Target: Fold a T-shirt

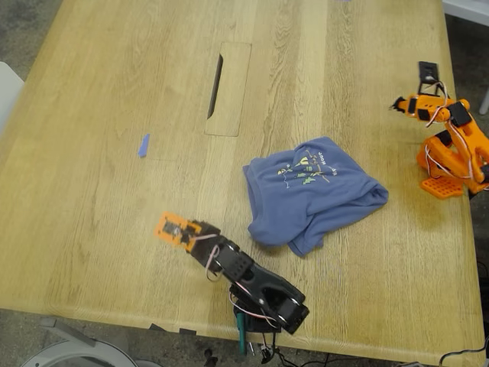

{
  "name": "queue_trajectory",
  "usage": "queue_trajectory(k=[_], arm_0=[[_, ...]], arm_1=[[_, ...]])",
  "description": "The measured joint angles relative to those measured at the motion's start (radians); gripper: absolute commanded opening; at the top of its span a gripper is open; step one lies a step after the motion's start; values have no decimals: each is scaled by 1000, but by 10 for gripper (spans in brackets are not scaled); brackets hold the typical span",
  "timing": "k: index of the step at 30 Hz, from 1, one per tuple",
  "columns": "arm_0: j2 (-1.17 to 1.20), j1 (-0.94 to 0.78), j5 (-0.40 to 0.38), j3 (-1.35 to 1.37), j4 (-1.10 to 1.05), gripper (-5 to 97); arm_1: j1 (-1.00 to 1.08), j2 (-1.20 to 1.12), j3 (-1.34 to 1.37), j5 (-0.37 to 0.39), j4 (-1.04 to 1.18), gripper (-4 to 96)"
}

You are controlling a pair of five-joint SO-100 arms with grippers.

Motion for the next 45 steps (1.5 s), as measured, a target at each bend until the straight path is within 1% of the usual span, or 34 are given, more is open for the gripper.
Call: queue_trajectory(k=[2,4,6,11,16,20,28,30,31,33,38,41,42,43,45], arm_0=[[190,-54,-12,67,106,37],[359,-109,-25,115,215,26],[373,-152,-29,118,255,25],[373,-253,-51,140,219,0],[373,-373,-51,140,242,0],[373,-442,-51,140,313,0],[373,-538,-51,140,634,0],[373,-554,-60,140,675,0],[373,-563,-63,140,686,0],[373,-578,-64,140,696,0],[373,-588,-64,140,699,0],[373,-588,-44,140,699,0],[373,-588,-40,140,699,0],[373,-588,-38,140,699,0],[373,-588,-46,140,699,0]], arm_1=[[100,58,40,-11,38,0],[184,71,57,-12,23,0],[258,78,84,-12,-20,0],[460,78,239,-26,-210,0],[575,80,331,-60,-321,0],[617,80,333,-114,-207,0],[621,80,333,-117,29,0],[637,80,333,-106,91,1],[644,83,333,-114,120,1],[669,91,333,-169,164,1],[715,91,333,-192,187,1],[735,91,333,-212,187,1],[742,91,333,-230,189,1],[749,91,333,-267,195,1],[765,91,333,-360,210,1]])
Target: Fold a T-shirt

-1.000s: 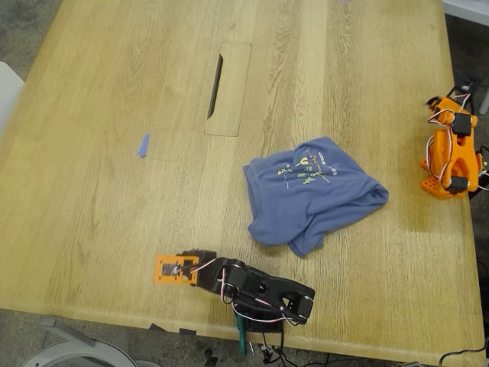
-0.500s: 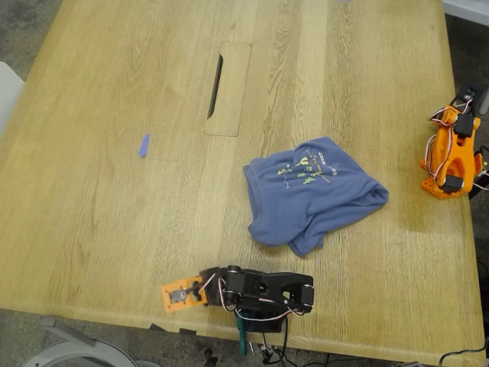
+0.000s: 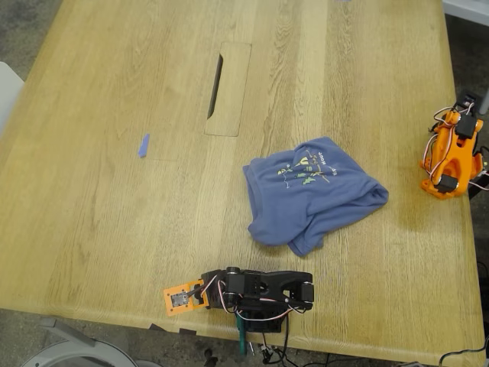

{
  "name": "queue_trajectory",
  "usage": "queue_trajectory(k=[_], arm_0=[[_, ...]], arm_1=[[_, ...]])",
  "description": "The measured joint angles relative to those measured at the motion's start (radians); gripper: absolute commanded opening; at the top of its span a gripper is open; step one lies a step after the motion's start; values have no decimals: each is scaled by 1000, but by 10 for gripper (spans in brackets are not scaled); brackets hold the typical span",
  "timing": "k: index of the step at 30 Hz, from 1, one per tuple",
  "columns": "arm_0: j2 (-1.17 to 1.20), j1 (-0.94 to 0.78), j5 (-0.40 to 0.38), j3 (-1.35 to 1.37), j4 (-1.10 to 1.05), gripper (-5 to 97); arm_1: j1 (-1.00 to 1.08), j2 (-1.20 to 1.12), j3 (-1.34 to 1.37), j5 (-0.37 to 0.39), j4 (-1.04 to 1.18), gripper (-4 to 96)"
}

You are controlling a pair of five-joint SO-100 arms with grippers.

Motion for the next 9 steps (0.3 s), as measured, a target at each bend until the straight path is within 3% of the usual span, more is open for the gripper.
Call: queue_trajectory(k=[3,9], arm_0=[[0,0,2,0,0,0],[0,0,2,0,0,0]], arm_1=[[12,0,0,-92,8,1],[14,0,0,-117,11,1]])
